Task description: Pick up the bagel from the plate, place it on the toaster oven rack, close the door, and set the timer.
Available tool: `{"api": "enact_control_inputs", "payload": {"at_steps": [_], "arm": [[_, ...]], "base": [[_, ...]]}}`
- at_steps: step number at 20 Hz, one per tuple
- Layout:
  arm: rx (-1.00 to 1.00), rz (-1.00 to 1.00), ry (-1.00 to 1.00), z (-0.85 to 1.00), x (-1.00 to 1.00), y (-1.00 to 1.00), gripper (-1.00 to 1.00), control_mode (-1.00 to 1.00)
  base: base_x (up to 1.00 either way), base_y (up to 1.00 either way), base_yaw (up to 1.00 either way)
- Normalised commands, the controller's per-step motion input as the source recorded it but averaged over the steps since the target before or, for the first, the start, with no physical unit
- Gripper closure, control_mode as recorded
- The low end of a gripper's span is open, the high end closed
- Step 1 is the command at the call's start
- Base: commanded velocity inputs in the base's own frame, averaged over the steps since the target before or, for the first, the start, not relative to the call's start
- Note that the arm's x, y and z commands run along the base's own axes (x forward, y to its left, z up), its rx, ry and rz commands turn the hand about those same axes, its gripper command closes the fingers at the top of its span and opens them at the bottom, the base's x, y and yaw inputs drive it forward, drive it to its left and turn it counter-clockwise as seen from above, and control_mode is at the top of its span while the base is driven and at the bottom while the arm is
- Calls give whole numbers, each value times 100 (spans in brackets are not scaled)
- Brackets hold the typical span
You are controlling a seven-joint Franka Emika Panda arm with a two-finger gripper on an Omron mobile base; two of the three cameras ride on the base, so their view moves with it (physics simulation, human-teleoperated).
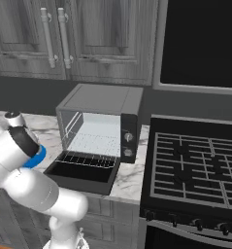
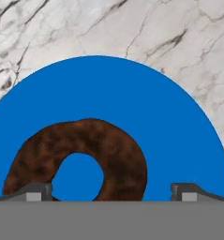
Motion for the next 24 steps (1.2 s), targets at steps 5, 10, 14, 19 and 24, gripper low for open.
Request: {"api": "enact_control_inputs", "payload": {"at_steps": [5, 10, 14, 19, 24], "arm": [[0, -8, 0, -24, 4, 0, -100, -100], [0, -7, 4, -17, 2, 0, -100, -100], [0, -8, 6, -13, 0, 0, -100, -100], [0, -7, 7, -14, 0, -4, -100, -100], [0, -6, 3, -8, -5, -21, -100, -100]], "base": [[0, 0, 0], [0, 0, 0], [0, 0, 0], [0, 0, 0], [0, 0, 0]]}}
